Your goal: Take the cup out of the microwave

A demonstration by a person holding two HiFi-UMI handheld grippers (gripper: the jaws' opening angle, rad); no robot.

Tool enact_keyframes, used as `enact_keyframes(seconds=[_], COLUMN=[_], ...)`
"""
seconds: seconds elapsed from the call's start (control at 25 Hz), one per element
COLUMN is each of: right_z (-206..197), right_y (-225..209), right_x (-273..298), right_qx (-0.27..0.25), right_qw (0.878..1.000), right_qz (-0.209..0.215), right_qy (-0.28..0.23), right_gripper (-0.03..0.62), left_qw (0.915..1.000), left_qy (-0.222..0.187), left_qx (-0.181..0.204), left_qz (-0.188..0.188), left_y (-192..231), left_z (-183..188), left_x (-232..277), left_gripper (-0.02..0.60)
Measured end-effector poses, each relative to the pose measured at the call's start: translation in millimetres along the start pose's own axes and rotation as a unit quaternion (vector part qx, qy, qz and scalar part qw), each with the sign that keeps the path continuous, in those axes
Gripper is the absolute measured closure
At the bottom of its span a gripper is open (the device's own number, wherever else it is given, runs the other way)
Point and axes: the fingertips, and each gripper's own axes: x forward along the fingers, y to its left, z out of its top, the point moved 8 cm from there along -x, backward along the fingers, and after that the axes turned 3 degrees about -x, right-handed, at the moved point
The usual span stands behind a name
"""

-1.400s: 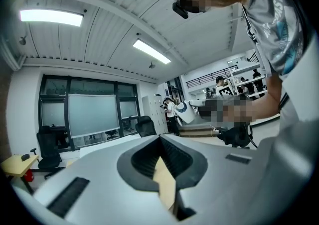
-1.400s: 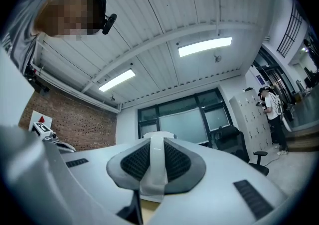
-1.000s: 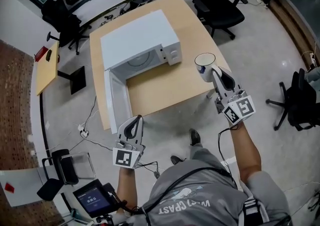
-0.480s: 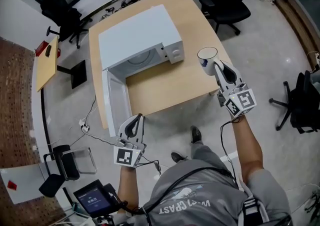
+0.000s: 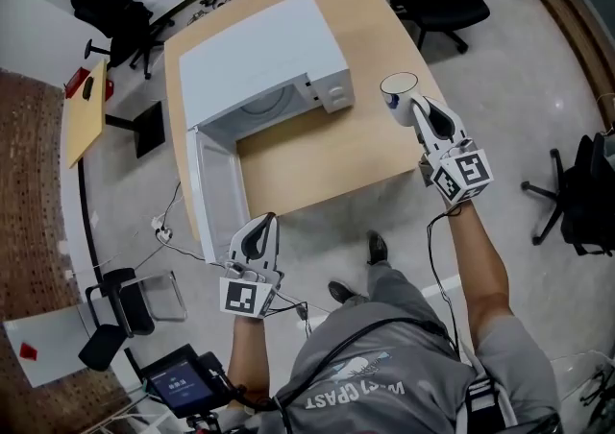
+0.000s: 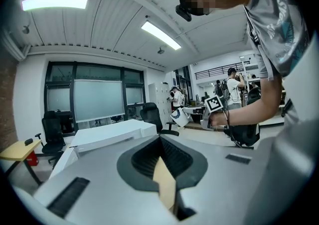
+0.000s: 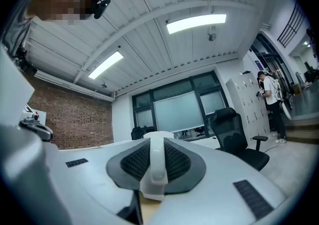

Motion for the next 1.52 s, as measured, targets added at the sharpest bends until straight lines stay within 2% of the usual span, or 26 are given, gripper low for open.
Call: enact_keyframes(seconds=[0.32,0.44,0.72,1.08,1.52], right_z=[-32.8,-46.0,-75.1,-102.5,-140.6], right_y=[-27.1,-34.3,-47.1,-56.2,-71.9], right_x=[29.9,36.3,54.3,77.7,111.6], right_qx=[-0.001,-0.003,0.003,0.001,0.004], right_qw=[0.999,0.999,0.998,0.996,0.993], right_qz=[-0.006,-0.004,-0.011,-0.007,-0.021], right_qy=[0.034,0.045,0.065,0.089,0.119], right_gripper=[0.528,0.528,0.528,0.528,0.528], left_qw=[0.9997,0.9998,0.9992,0.9985,0.9975], left_qy=[0.025,0.018,0.039,0.043,0.059], left_qx=[0.001,-0.013,-0.01,-0.031,-0.039], left_qz=[0.007,0.005,0.007,0.01,0.009], left_y=[4.3,3.3,8.9,11.3,18.5], left_z=[-9.2,-14.4,-26.2,-36.7,-50.8], left_x=[13.7,15.0,19.8,26.7,33.4], left_gripper=[0.555,0.555,0.555,0.555,0.555])
